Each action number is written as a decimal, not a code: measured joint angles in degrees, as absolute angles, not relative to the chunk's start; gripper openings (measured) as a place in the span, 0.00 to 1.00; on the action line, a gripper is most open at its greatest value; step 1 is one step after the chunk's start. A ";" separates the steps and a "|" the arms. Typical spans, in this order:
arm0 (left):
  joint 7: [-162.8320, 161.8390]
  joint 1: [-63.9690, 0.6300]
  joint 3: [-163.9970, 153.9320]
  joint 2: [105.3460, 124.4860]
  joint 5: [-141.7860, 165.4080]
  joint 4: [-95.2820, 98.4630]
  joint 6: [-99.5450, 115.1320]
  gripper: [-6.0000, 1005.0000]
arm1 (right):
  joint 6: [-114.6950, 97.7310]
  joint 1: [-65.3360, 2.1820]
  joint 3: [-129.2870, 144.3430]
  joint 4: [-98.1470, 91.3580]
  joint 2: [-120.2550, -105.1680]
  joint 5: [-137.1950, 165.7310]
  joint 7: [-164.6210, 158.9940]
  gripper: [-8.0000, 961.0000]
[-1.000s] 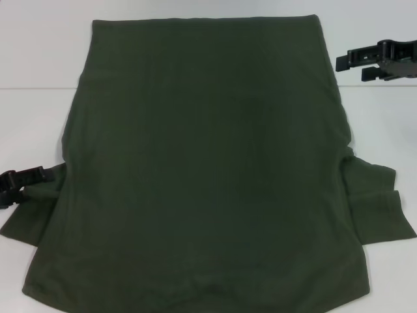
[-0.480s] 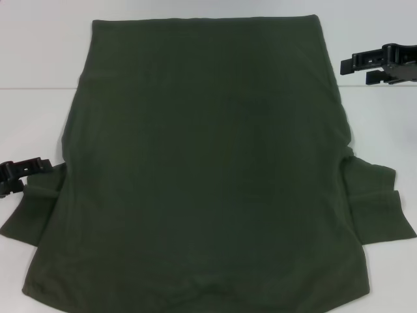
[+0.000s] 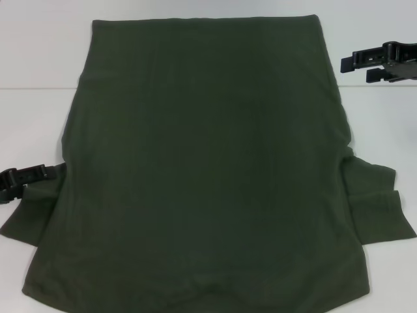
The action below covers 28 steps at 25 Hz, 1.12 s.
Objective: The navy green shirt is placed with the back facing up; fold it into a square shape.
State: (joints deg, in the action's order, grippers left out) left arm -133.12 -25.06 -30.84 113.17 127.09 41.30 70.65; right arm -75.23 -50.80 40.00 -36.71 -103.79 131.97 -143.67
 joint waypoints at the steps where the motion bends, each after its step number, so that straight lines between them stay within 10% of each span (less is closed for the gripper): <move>1: -133.03 -25.10 -30.84 113.21 127.08 41.34 70.79 0.93 | -75.23 -50.80 39.99 -36.73 -103.80 131.96 -143.68 0.86; 17: -133.58 -25.17 -30.54 114.03 127.46 43.39 71.93 0.80 | -74.93 -50.63 39.89 -36.73 -103.79 131.92 -143.67 0.86; 28: -133.96 -25.18 -30.74 113.76 129.22 43.42 70.73 0.44 | -74.88 -50.57 39.62 -36.81 -103.80 131.83 -143.61 0.86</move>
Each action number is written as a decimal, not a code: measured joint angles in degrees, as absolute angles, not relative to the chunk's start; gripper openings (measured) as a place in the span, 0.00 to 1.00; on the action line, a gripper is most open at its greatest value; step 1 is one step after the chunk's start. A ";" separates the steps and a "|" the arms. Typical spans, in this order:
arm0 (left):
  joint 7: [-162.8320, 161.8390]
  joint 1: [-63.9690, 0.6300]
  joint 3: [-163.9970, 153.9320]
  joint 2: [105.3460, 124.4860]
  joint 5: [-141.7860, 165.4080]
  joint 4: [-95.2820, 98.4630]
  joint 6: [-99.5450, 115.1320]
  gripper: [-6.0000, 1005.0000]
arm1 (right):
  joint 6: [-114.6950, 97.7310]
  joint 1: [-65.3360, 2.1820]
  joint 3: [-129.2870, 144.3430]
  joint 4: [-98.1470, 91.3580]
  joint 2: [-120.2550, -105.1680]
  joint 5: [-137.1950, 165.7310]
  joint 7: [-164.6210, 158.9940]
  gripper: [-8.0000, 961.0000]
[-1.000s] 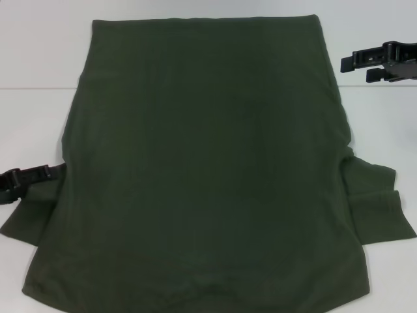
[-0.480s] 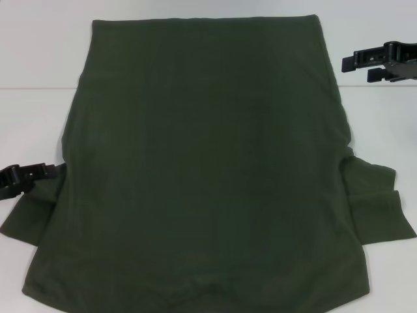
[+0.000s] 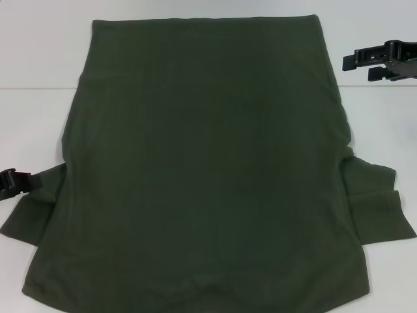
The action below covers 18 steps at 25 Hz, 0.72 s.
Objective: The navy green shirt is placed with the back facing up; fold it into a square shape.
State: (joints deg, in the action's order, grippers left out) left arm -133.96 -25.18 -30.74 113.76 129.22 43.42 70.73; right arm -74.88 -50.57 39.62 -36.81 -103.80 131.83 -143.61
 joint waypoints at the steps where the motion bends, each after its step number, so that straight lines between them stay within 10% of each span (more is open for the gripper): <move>1: -133.95 -25.18 -30.78 113.79 129.23 43.42 70.54 0.40 | -74.88 -50.56 39.59 -36.82 -103.80 131.84 -143.61 0.86; 9: -133.61 -25.32 -30.89 113.99 129.29 43.33 70.11 0.07 | -74.88 -50.50 39.53 -36.83 -103.80 131.83 -143.61 0.86; 18: -132.82 -25.18 -30.94 113.76 129.29 43.23 70.09 0.05 | -74.89 -50.45 39.55 -36.97 -103.80 131.83 -143.61 0.86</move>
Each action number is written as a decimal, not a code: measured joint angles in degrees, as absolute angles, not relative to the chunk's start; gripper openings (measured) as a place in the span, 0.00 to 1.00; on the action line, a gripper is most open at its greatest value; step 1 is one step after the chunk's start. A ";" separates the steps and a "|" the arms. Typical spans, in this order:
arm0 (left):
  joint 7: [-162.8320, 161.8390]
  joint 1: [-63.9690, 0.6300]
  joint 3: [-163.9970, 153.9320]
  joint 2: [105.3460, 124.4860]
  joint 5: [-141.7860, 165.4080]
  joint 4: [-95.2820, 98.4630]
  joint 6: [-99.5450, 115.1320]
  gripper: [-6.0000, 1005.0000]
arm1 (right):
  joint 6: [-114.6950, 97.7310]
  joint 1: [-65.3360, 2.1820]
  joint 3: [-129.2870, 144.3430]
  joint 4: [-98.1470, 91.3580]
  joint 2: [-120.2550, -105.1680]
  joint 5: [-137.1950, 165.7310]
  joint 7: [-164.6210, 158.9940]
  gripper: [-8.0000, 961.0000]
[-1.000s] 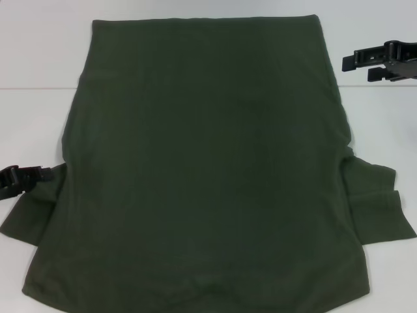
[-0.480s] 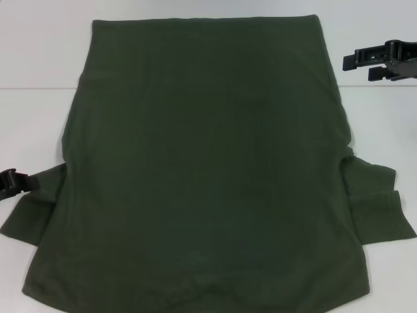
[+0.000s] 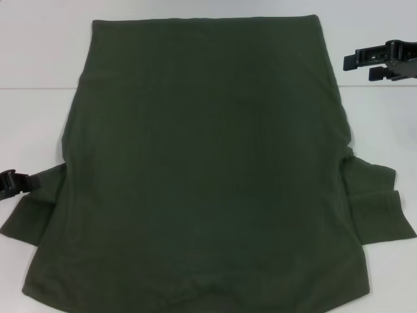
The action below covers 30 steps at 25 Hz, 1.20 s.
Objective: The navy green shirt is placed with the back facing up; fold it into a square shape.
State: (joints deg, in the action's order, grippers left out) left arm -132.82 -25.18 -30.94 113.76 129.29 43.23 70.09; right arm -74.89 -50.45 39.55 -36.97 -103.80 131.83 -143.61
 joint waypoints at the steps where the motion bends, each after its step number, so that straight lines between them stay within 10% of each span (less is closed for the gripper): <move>1: -132.75 -25.17 -30.94 113.76 129.29 43.23 70.10 0.05 | -74.91 -50.45 39.55 -36.99 -103.80 131.83 -143.61 0.86; 20: -132.85 -25.08 -30.69 114.12 128.77 43.09 70.39 0.58 | -74.91 -50.36 38.74 -36.98 -103.80 131.83 -143.61 0.86; 30: -132.92 -24.78 -30.70 114.72 129.18 42.97 69.87 0.51 | -74.88 -50.25 38.58 -36.83 -103.80 131.83 -143.61 0.86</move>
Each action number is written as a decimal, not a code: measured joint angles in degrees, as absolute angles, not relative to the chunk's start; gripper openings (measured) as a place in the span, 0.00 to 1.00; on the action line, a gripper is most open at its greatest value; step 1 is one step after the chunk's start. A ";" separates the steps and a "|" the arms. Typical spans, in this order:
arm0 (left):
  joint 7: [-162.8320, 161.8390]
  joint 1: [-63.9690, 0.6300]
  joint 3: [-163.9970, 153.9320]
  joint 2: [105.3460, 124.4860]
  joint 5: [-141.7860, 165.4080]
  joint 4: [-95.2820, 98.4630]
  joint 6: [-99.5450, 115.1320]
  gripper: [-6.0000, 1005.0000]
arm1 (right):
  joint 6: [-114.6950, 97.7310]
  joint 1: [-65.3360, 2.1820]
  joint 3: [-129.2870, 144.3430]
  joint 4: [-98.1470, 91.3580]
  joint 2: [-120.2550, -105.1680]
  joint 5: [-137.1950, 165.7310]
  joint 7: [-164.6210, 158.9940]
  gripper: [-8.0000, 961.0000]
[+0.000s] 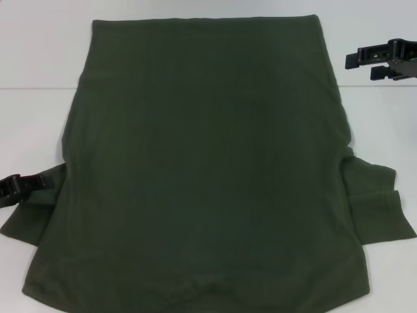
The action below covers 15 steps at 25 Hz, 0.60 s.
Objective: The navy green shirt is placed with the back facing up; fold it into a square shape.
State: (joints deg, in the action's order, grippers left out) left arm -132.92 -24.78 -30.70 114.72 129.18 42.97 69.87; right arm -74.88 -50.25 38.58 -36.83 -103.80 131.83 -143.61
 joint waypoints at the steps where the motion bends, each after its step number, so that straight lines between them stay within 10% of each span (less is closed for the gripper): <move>1: -132.92 -24.78 -30.72 114.75 129.20 42.97 69.77 0.50 | -74.88 -50.25 38.58 -36.83 -103.80 131.83 -143.61 0.86; 9: -132.78 -24.44 -30.84 115.05 129.29 43.45 69.45 0.44 | -74.91 -50.21 37.97 -36.74 -103.80 131.84 -143.61 0.86; 15: -132.79 -24.28 -30.89 115.05 129.29 43.50 69.44 0.22 | -75.14 -50.08 37.40 -36.89 -103.80 131.84 -143.61 0.86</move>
